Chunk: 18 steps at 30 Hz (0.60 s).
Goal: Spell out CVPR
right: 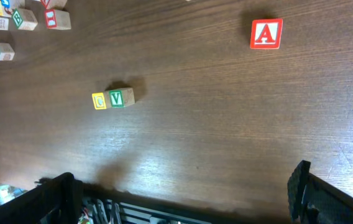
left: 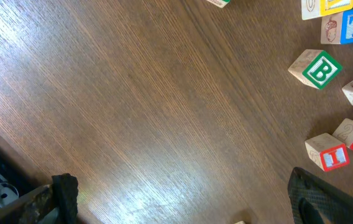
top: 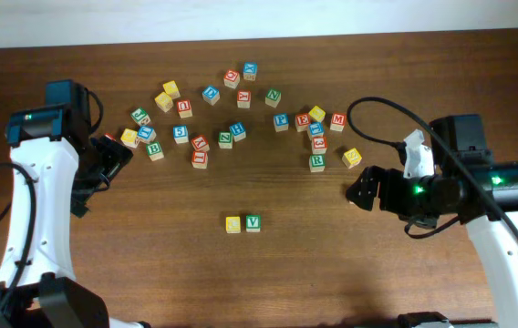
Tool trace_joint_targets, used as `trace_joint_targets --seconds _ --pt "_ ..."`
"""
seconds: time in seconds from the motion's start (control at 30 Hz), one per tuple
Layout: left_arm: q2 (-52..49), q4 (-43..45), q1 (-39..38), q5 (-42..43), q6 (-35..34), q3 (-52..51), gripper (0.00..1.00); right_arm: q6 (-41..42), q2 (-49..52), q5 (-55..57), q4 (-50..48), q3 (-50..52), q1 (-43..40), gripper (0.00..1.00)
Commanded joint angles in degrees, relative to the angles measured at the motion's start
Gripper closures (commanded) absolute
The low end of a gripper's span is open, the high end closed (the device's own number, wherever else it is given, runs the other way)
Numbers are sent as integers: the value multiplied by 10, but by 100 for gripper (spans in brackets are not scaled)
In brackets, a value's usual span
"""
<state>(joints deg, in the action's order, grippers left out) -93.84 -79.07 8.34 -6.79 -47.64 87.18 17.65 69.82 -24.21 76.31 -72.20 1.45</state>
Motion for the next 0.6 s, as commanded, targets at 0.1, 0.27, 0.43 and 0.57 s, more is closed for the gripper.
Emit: trace_joint_targets --seconds 0.1,0.27,0.43,0.57 --pt "0 0 4 0 -5 -2 1 -2 2 -16 4 -8 -4 1" --pt "0 0 4 0 -5 -2 1 -2 2 -47 14 -37 -74 2" --pt "0 0 4 0 -5 -2 1 -2 2 -47 35 -43 -147 2" --pt "0 0 4 0 -5 -2 1 -2 2 -47 34 -43 -146 2"
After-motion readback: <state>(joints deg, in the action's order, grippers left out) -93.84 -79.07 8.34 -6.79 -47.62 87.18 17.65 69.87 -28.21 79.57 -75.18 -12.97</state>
